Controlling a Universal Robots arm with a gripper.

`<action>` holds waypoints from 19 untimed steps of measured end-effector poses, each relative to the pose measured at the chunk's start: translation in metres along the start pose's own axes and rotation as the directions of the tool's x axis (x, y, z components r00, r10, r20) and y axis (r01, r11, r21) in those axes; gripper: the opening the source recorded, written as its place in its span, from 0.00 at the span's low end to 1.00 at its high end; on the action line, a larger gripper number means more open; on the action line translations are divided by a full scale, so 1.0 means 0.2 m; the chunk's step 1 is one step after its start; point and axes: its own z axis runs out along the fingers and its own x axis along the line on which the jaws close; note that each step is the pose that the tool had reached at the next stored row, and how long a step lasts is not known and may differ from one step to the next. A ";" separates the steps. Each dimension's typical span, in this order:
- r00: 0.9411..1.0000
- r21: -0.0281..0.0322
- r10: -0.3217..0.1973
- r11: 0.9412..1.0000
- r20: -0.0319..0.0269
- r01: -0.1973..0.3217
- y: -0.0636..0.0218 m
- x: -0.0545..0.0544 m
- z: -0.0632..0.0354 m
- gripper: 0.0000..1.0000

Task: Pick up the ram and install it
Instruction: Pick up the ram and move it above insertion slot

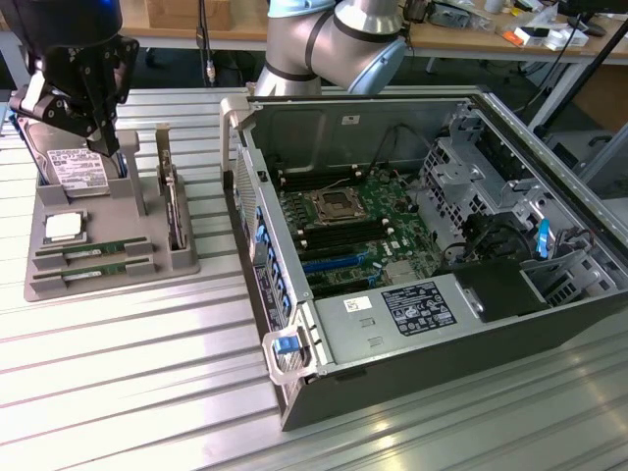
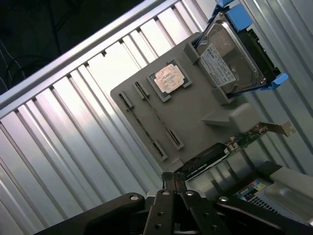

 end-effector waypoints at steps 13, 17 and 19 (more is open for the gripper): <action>0.989 -0.004 -0.145 0.989 -0.006 0.145 0.000 0.00 0.000 0.11; 0.978 -0.006 -0.210 0.978 -0.009 0.210 0.000 0.00 0.000 0.11; 0.971 -0.007 -0.239 0.971 -0.010 0.239 0.000 0.00 0.000 0.11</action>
